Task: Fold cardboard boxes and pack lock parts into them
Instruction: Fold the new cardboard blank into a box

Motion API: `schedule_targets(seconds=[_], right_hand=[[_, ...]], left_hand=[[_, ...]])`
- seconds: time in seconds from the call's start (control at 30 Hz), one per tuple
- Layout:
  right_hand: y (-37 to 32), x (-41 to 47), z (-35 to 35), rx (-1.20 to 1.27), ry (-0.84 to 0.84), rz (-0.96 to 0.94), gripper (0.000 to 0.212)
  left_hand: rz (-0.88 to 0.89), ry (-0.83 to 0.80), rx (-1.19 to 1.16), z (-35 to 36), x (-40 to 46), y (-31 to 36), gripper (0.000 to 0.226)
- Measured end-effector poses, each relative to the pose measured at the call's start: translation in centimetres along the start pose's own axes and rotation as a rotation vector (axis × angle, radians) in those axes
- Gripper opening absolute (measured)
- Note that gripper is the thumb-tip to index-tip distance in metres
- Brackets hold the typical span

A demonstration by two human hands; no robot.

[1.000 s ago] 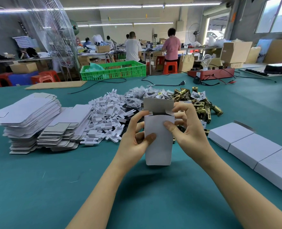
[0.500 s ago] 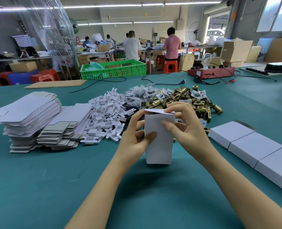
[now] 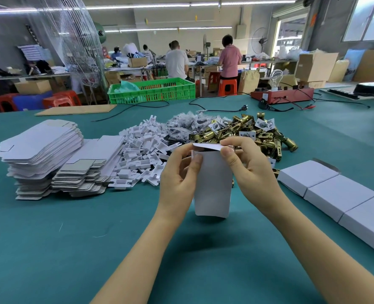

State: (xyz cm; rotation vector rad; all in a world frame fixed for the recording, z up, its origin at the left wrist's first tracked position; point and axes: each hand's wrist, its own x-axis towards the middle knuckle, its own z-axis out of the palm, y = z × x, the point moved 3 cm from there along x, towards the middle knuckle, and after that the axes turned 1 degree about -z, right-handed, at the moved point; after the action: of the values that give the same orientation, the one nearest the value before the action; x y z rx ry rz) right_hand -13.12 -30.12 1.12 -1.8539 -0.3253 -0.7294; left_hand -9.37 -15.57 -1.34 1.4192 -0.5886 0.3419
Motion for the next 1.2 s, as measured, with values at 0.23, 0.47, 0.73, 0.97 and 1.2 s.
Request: schedule_targets(seconds=[0.23,0.47,0.73,0.97,1.2], right_hand=[[-0.2,-0.2,0.9,-0.046,-0.019,-0.003,0.022],[0.2,-0.2,1.4,0.069,0.039,0.042,0.013],[-0.5,-0.7,1.9,0.204,0.168,-0.014,0.016],[-0.5,-0.8,1.8,0.253,0.182,0.014,0.015],[-0.2,-0.6,1.7,0.467,0.149,0.165,0.016]], left_hand=[[-0.084,0.227,-0.048,0.4,0.2,1.2,0.016],[-0.047,0.229,-0.060,1.5,0.1,1.4,0.011],[0.013,0.277,-0.052,2.5,-0.1,2.1,0.016],[-0.008,0.237,-0.109,2.4,-0.2,1.9,0.006],[-0.016,0.219,-0.105,2.2,0.0,1.6,0.008]])
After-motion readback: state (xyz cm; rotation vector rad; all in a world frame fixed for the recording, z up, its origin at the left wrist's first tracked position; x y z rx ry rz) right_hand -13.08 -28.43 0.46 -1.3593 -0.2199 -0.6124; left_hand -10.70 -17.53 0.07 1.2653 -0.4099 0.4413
